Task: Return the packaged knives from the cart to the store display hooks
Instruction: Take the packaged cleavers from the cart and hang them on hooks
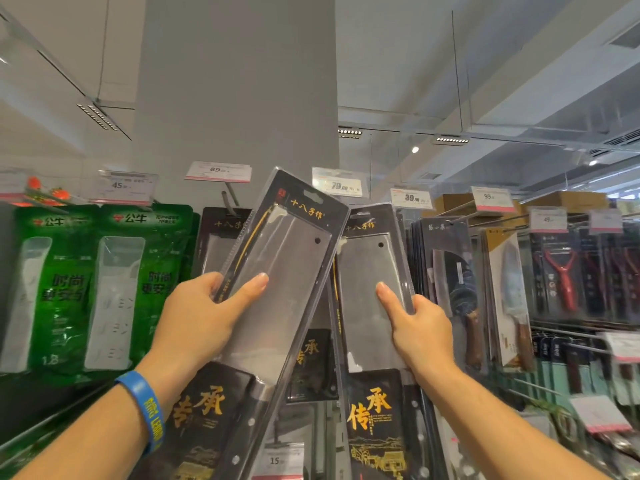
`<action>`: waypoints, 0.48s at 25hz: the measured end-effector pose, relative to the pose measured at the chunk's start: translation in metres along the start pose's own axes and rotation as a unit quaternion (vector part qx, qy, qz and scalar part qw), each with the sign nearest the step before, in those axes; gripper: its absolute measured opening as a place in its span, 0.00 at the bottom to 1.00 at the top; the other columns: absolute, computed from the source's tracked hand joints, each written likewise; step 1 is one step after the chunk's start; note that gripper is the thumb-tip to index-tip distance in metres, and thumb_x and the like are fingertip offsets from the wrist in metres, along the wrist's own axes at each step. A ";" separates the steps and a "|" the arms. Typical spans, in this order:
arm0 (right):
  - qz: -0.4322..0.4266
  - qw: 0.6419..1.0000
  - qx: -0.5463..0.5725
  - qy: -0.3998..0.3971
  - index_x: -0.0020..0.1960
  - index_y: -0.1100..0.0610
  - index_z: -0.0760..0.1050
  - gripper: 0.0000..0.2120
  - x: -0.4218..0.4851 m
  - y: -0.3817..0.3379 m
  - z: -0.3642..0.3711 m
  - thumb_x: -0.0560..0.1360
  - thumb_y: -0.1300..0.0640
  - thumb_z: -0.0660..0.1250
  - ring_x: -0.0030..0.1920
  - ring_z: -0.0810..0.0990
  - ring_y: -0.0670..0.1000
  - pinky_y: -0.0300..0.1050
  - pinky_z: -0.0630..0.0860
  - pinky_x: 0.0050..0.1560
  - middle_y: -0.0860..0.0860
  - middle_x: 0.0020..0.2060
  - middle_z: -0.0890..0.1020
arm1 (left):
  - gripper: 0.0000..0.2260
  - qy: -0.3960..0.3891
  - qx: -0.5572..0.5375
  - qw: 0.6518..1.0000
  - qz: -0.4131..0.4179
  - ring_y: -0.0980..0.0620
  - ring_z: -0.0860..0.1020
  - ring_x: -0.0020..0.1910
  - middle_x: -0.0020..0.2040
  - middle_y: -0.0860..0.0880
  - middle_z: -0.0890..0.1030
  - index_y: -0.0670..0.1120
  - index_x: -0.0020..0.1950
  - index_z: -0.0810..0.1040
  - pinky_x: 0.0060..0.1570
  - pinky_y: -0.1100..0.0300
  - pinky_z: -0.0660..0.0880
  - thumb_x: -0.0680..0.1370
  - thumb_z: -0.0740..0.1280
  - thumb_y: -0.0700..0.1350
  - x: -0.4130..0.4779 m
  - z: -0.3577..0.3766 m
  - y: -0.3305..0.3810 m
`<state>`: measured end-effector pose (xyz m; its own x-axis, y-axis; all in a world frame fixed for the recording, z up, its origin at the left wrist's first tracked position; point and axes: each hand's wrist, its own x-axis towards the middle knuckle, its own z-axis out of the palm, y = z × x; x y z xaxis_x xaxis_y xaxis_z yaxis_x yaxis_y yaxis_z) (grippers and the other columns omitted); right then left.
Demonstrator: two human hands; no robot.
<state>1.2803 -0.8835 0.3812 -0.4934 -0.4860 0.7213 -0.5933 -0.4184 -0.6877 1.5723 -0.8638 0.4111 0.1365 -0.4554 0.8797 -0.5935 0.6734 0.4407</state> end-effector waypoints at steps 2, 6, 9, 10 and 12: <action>-0.001 1.000 -0.003 0.002 0.33 0.53 0.61 0.31 0.000 0.005 -0.002 0.71 0.26 0.63 0.26 0.63 0.46 0.46 0.60 0.29 0.47 0.25 0.64 | 0.36 0.004 0.007 1.000 -0.008 0.46 0.64 0.27 0.29 0.42 0.66 0.39 0.33 0.67 0.30 0.52 0.63 0.67 0.66 0.74 -0.001 0.003 -0.002; 0.000 1.000 -0.009 -0.019 0.33 0.54 0.61 0.32 -0.004 0.007 -0.003 0.70 0.25 0.62 0.27 0.63 0.48 0.46 0.60 0.29 0.49 0.27 0.63 | 0.36 0.034 0.004 0.999 -0.033 0.46 0.65 0.28 0.30 0.41 0.67 0.39 0.34 0.67 0.31 0.52 0.64 0.68 0.65 0.74 0.015 0.007 -0.001; -0.021 1.000 -0.014 -0.014 0.32 0.54 0.62 0.32 -0.005 0.001 0.002 0.68 0.25 0.62 0.27 0.63 0.47 0.44 0.59 0.29 0.47 0.26 0.63 | 0.35 0.051 0.005 0.998 -0.030 0.46 0.68 0.27 0.29 0.46 0.70 0.41 0.33 0.68 0.30 0.53 0.66 0.68 0.64 0.75 0.028 0.005 0.002; -0.027 1.000 -0.011 -0.012 0.32 0.54 0.62 0.32 -0.002 -0.002 0.004 0.69 0.25 0.62 0.27 0.63 0.47 0.44 0.59 0.29 0.47 0.26 0.63 | 0.33 0.058 0.007 0.998 -0.020 0.48 0.65 0.27 0.28 0.48 0.68 0.43 0.33 0.66 0.29 0.54 0.64 0.69 0.64 0.74 0.031 0.005 0.004; -0.036 0.999 -0.004 -0.010 0.33 0.55 0.62 0.32 0.005 -0.011 0.007 0.70 0.26 0.63 0.28 0.63 0.48 0.45 0.60 0.30 0.48 0.26 0.64 | 0.30 0.069 0.005 0.998 -0.006 0.50 0.62 0.26 0.27 0.49 0.64 0.46 0.32 0.64 0.29 0.54 0.62 0.69 0.64 0.74 0.034 0.004 0.008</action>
<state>1.2885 -0.8871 0.3919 -0.4367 -0.4701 0.7670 -0.6314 -0.4472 -0.6336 1.5691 -0.8766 0.4439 0.2508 -0.3791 0.8907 -0.5995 0.6617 0.4504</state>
